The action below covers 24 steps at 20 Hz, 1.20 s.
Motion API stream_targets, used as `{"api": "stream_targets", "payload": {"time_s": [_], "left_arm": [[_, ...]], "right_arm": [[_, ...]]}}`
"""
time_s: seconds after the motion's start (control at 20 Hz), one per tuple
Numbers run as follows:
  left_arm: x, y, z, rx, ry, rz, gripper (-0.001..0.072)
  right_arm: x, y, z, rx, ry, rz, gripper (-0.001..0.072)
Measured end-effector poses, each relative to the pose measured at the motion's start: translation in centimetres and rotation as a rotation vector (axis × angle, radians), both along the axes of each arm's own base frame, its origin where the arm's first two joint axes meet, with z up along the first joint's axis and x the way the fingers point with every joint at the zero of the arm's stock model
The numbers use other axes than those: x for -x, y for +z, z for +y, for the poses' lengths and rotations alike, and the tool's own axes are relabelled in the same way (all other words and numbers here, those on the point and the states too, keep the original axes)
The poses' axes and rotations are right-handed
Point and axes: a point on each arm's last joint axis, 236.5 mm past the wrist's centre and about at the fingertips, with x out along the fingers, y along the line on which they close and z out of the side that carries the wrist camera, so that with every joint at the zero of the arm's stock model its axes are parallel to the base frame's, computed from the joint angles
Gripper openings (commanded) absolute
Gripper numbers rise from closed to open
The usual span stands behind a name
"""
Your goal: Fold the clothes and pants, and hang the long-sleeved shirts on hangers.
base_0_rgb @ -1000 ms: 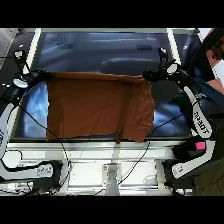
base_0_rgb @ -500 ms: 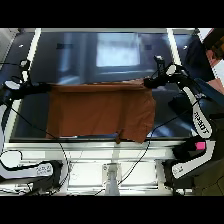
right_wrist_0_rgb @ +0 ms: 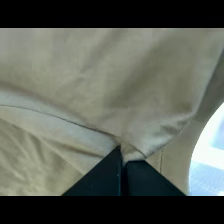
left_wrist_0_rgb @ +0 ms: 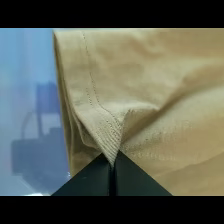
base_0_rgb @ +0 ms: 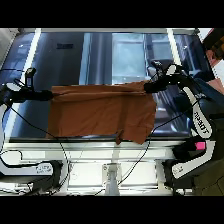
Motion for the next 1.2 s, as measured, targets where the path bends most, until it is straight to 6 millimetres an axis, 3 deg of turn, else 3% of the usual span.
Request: {"api": "stream_targets", "payload": {"time_s": [0.05,0.1,0.15,0.2,0.25,0.45,0.6,0.8,0.85,0.9,1.05,1.2], "left_arm": [[0.2,-0.2,-0.1,0.008,0.001,0.012,0.0019],[0.4,-0.4,-0.2,0.012,0.002,0.023,0.0023],[0.5,-0.5,-0.2,0.014,-0.001,0.029,0.0093],[0.6,-0.6,-0.3,0.016,-0.002,0.033,0.0365],[0.7,-0.7,-0.3,0.018,-0.002,0.04,0.0717],[0.7,-0.4,-0.4,0.025,0.009,0.04,0.071],[0.5,1.7,-0.2,0.012,0.015,-0.002,0.0705],[1.1,7.7,2.3,-0.116,0.016,-0.121,0.0689],[1.7,9.5,3.5,-0.174,0.02,-0.152,0.0595],[2.3,11.4,4.7,-0.223,0.035,-0.182,0.0552],[5.3,16.8,8.2,-0.314,0.148,-0.261,0.0552],[8.9,18.8,10.3,-0.322,0.264,-0.277,0.0548]], "right_arm": [[0.4,0.0,0.0,-0.001,0.004,0.015,0.0023],[0.6,-0.1,0.0,-0.001,0.007,0.025,0.015],[0.8,-0.1,0.1,-0.001,0.009,0.034,0.0366],[1.0,-0.1,0.1,-0.002,0.011,0.041,0.0574],[1.1,-0.1,0.1,-0.002,0.012,0.044,0.0686],[1.7,0.3,0.1,-0.004,0.017,0.064,0.0694],[2.2,2.1,-0.1,0.003,0.024,0.065,0.0694],[2.4,7.5,-1.4,0.027,0.018,-0.03,0.0694],[2.5,9.5,-2.0,0.034,0.007,-0.075,0.0694],[3.0,11.2,-2.6,0.038,-0.004,-0.107,0.0694],[6.1,14.9,-5.1,0.068,-0.037,-0.157,0.0694],[10.8,15.4,-7.2,0.088,-0.095,-0.172,0.0693]]}}
